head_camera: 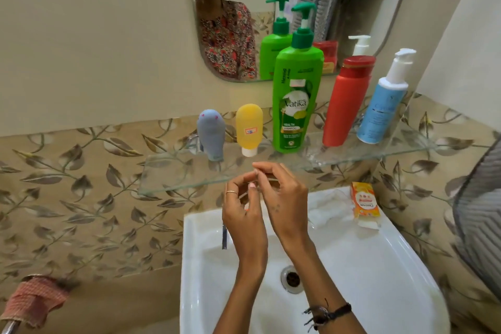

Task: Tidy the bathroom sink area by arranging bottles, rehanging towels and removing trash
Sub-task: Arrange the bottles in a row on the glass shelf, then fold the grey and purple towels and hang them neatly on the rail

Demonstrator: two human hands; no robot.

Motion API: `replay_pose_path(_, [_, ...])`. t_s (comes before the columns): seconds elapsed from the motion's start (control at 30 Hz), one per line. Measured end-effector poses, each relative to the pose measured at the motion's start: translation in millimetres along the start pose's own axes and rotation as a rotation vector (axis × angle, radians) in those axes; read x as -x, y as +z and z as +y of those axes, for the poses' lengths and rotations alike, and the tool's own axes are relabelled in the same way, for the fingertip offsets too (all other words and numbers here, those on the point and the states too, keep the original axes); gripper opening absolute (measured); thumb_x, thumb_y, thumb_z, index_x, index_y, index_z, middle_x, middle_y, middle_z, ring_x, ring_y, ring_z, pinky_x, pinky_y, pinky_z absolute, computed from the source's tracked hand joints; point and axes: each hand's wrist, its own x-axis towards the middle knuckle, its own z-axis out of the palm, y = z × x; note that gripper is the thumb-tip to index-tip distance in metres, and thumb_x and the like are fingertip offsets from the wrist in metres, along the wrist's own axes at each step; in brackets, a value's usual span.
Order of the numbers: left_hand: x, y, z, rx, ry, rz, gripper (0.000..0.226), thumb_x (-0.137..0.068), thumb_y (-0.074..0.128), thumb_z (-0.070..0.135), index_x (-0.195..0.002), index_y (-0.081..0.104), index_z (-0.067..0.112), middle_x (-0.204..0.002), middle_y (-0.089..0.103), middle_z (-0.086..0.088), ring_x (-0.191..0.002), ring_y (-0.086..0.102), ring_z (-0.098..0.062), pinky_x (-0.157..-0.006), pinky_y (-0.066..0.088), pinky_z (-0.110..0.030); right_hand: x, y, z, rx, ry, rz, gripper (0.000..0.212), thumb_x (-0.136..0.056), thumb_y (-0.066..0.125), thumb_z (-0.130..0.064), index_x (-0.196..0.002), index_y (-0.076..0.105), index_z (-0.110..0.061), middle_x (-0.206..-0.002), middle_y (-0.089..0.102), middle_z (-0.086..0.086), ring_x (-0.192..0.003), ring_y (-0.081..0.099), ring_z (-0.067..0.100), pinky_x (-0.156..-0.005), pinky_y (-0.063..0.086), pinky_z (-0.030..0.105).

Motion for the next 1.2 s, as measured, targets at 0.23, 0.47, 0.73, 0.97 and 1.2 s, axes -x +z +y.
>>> replay_pose_path(0.23, [17, 51, 38, 0.138, 0.105, -0.191, 0.019, -0.089, 0.051, 0.014, -0.089, 0.060, 0.031, -0.089, 0.066, 0.004, -0.082, 0.062, -0.009, -0.073, 0.050, -0.016, -17, -69, -10, 0.124, -0.063, 0.191, 0.016, -0.088, 0.058, -0.012, -0.099, 0.069, -0.014, -0.091, 0.071, 0.001, -0.079, 0.065, 0.009, -0.070, 0.052, 0.020])
replay_pose_path(0.47, [46, 117, 106, 0.363, 0.271, -0.448, 0.020, -0.089, 0.052, 0.011, -0.090, 0.056, 0.031, -0.088, 0.062, 0.007, -0.080, 0.060, -0.005, -0.073, 0.048, -0.018, -34, -163, -42, 0.329, -0.187, 0.470, 0.023, -0.088, 0.054, -0.010, -0.107, 0.066, -0.012, -0.101, 0.070, 0.002, -0.090, 0.065, 0.014, -0.078, 0.051, 0.023])
replay_pose_path(0.73, [87, 140, 181, 0.451, 0.558, -0.632, 0.027, -0.085, 0.053, 0.027, -0.106, 0.049, 0.044, -0.107, 0.056, 0.026, -0.104, 0.055, 0.002, -0.089, 0.043, -0.015, -16, -255, -90, 0.581, -0.303, 0.675, 0.042, -0.089, 0.052, -0.014, -0.131, 0.050, -0.009, -0.141, 0.047, 0.009, -0.135, 0.034, 0.017, -0.114, 0.026, 0.033])
replay_pose_path(0.97, [118, 154, 244, 0.367, 0.738, -0.794, 0.039, -0.084, 0.058, 0.023, -0.120, 0.045, 0.026, -0.124, 0.048, 0.002, -0.120, 0.043, -0.005, -0.104, 0.029, -0.008, -15, -316, -117, 0.605, -0.039, 0.752, 0.081, -0.083, 0.064, -0.038, -0.144, 0.024, -0.003, -0.152, 0.018, 0.020, -0.142, 0.016, 0.030, -0.118, 0.015, 0.040])
replay_pose_path(1.2, [118, 153, 273, 0.133, 0.736, -0.867, 0.035, -0.089, 0.056, 0.024, -0.123, 0.047, 0.020, -0.119, 0.043, 0.007, -0.113, 0.044, -0.004, -0.086, 0.031, -0.001, -48, -353, -140, 0.298, 0.215, 0.680, 0.099, -0.069, 0.074, -0.048, -0.141, 0.026, -0.002, -0.145, 0.036, 0.018, -0.137, 0.032, 0.028, -0.113, 0.027, 0.036])
